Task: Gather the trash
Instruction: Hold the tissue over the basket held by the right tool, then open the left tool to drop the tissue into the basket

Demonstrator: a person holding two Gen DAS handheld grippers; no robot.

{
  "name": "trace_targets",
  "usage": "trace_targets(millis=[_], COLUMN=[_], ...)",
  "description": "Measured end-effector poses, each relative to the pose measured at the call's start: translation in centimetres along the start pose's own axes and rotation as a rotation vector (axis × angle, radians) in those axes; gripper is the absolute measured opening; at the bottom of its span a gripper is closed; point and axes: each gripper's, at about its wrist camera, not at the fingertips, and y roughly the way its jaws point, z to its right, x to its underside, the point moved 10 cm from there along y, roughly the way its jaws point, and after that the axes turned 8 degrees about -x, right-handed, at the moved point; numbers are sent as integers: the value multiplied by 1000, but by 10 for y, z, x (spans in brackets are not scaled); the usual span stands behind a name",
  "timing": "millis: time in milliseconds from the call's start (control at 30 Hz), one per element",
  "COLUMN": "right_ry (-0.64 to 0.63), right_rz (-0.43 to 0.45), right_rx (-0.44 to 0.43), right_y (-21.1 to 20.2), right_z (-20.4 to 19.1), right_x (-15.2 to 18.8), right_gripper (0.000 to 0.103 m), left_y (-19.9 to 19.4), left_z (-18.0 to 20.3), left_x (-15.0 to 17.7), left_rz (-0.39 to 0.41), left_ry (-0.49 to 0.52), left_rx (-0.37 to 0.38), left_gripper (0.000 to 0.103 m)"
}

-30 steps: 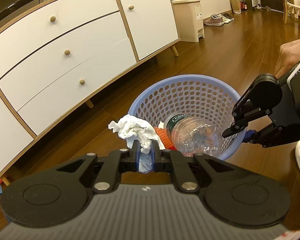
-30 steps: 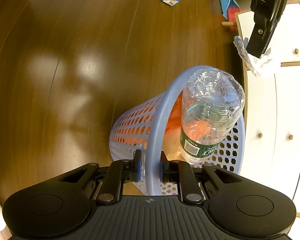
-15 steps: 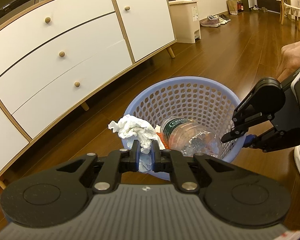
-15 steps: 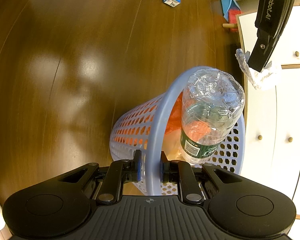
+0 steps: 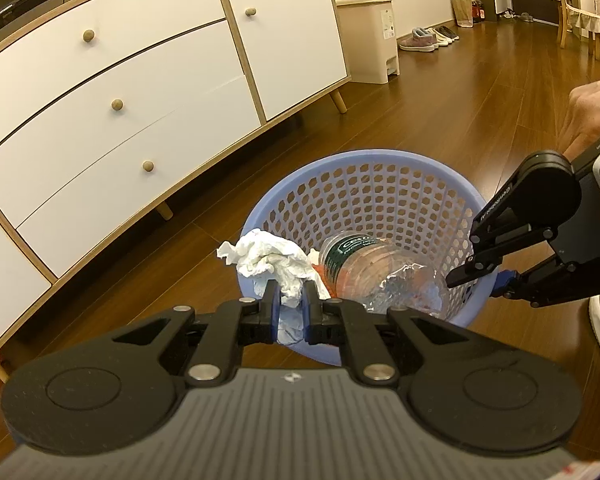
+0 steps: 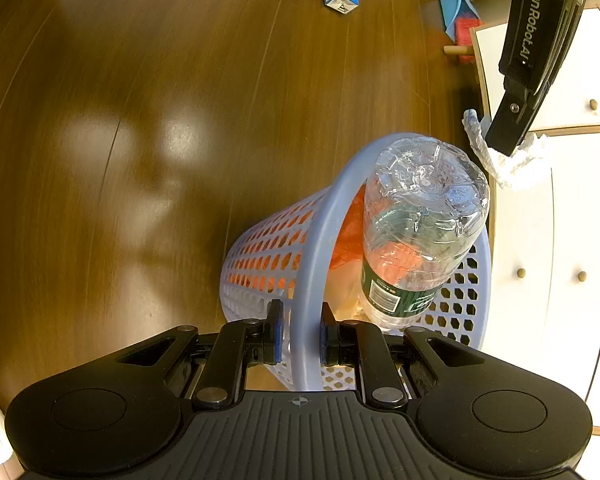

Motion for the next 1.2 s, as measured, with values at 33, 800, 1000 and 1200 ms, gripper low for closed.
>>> trace_targets(millis=[33,800,1000,1200], right_ry=[-1,11,13,13], right_rz=[0,9,9,8], right_rx=[0,-7,-8,-9], right_y=[0,0,0,0], right_z=[0,1,3,3], right_x=[0,2,1,1], right_gripper=[13,13,13,13], left_y=[1,17,13,5], left_z=[1,5,-9,-27], left_x=[0,-7,3,17], left_rz=[0,20,-10,-37], left_ry=[1,31,9,-16], left_rx=[2,-3,-31,-71], left_gripper=[8,26,26,26])
